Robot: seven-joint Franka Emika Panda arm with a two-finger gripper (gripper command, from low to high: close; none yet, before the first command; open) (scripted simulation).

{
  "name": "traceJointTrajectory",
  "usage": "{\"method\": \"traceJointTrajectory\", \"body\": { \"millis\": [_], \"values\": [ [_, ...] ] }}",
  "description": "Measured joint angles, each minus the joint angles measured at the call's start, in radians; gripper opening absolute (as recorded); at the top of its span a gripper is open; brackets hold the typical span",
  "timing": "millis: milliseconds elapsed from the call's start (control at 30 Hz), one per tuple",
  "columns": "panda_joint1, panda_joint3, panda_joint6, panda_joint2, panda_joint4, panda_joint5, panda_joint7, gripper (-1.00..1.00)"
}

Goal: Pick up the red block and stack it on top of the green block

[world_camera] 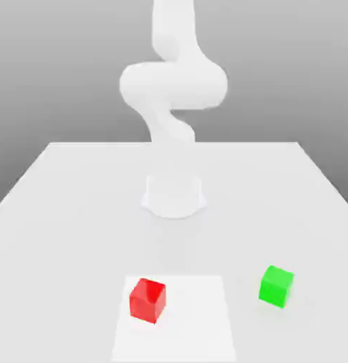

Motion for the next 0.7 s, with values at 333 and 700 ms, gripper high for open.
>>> {"method": "traceJointTrajectory", "body": {
  "millis": [333,700],
  "values": [
    [-0.06,0.008,0.211,0.373,-0.194,-0.001,0.112,0.0],
    [-0.1,-0.005,0.447,0.772,-0.379,0.001,0.219,0.0]
  ]
}}
